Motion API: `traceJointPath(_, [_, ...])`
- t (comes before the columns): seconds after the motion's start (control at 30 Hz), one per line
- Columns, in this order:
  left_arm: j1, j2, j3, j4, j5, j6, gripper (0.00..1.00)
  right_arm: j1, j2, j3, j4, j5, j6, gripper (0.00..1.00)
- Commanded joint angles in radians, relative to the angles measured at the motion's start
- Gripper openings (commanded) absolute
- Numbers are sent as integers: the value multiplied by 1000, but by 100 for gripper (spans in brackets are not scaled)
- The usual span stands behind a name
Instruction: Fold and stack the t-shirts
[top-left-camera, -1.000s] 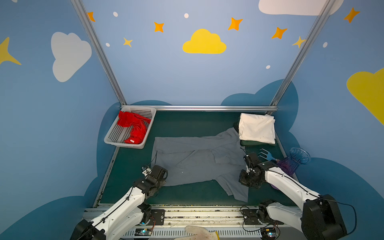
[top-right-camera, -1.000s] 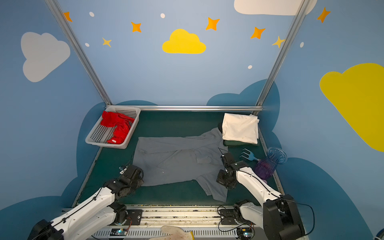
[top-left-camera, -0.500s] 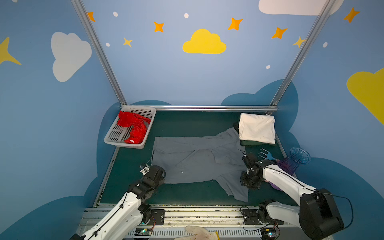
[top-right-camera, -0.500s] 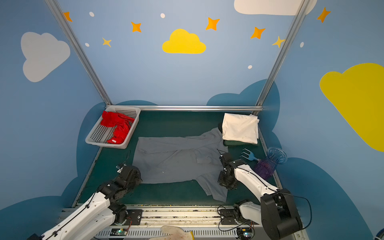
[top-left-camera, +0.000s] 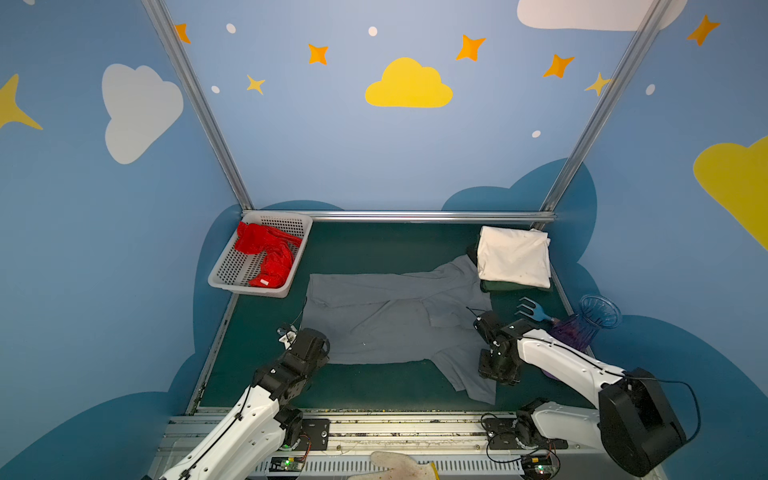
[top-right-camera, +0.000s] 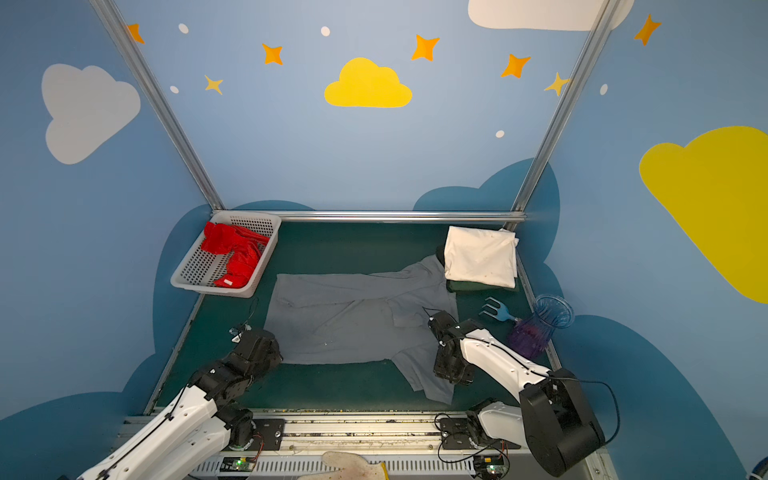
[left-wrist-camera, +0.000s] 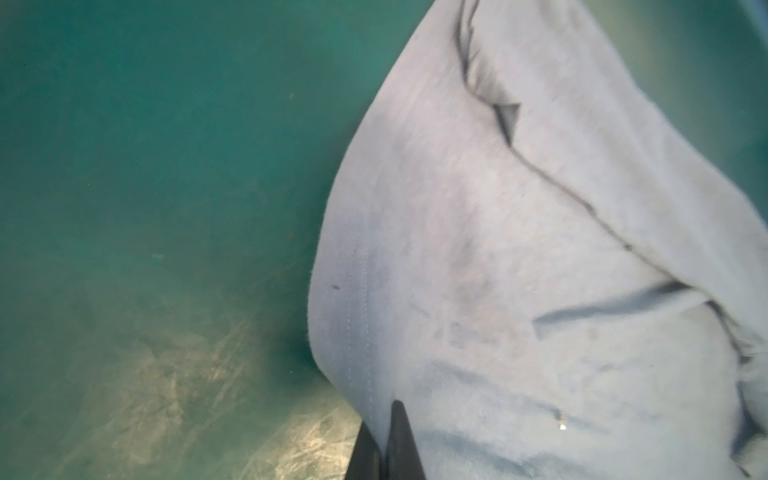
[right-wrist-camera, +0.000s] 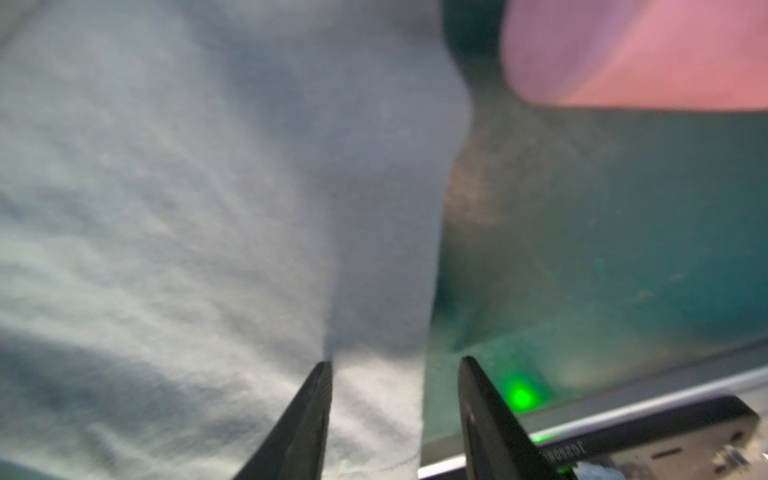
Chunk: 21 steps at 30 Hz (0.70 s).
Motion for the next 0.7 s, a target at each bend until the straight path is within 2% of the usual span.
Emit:
traceJointPath(0.0, [20, -19, 26, -39, -20, 28, 4, 31, -7, 27, -55, 39, 58, 51])
traceJointPath(0.3, [53, -12, 26, -14, 50, 60, 4, 116, -46, 12, 4, 8, 144, 53])
traceJointPath(0.67, [78, -39, 30, 4, 107, 90, 4, 204, -114, -16, -46, 16, 290, 53])
